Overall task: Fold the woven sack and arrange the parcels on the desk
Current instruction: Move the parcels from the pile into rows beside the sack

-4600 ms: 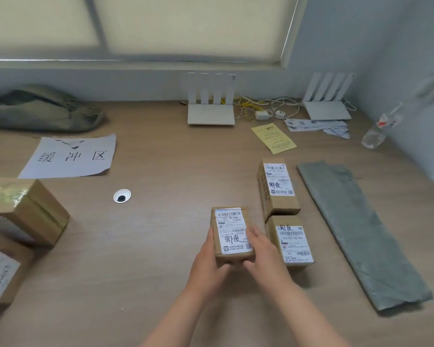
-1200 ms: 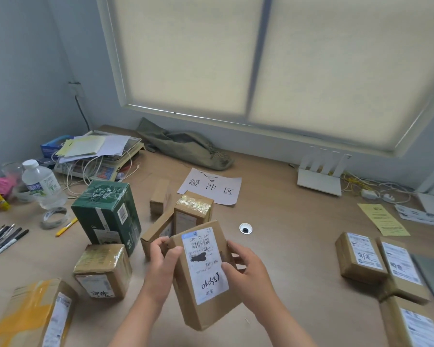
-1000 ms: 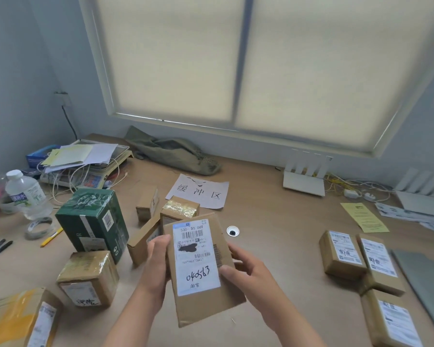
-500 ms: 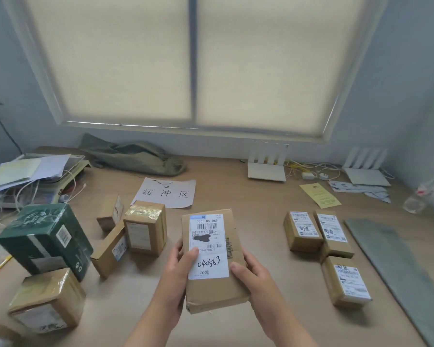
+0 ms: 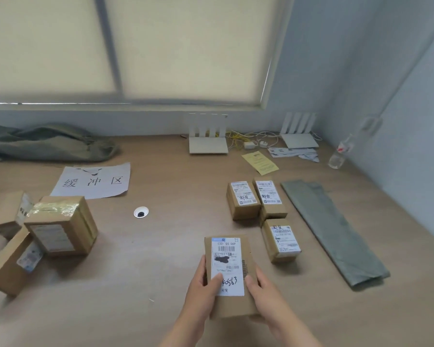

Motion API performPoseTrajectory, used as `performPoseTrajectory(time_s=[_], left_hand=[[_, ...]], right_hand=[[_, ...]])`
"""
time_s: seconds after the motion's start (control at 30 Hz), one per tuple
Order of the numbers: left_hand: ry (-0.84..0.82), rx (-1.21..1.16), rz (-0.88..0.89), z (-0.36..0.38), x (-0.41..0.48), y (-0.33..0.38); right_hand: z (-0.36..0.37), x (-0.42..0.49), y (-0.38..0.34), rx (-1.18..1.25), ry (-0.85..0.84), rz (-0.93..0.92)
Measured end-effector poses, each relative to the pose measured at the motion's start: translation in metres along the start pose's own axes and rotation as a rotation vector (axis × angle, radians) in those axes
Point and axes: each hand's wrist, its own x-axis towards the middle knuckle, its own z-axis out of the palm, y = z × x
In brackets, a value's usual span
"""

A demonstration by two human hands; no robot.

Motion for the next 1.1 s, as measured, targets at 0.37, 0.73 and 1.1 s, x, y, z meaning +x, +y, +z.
performPoseTrajectory(time_s=[0.37, 0.73, 1.1], left_hand=[[-0.002, 0.179, -0.112, 0.064, 0.066, -0.048], [0.122, 0.245, -0.108, 0.087, 0.129, -0.049], [0.172, 0.251, -0.073, 0.1, 0.168, -0.04]], right_hand=[[-0.049, 0.067, 0.06, -0.021, 0.275, 0.081], [-0.054, 0.126, 0.068, 0.597, 0.493, 0.245], [-0.068, 0.154, 0.039, 0.795, 0.461, 0.267]])
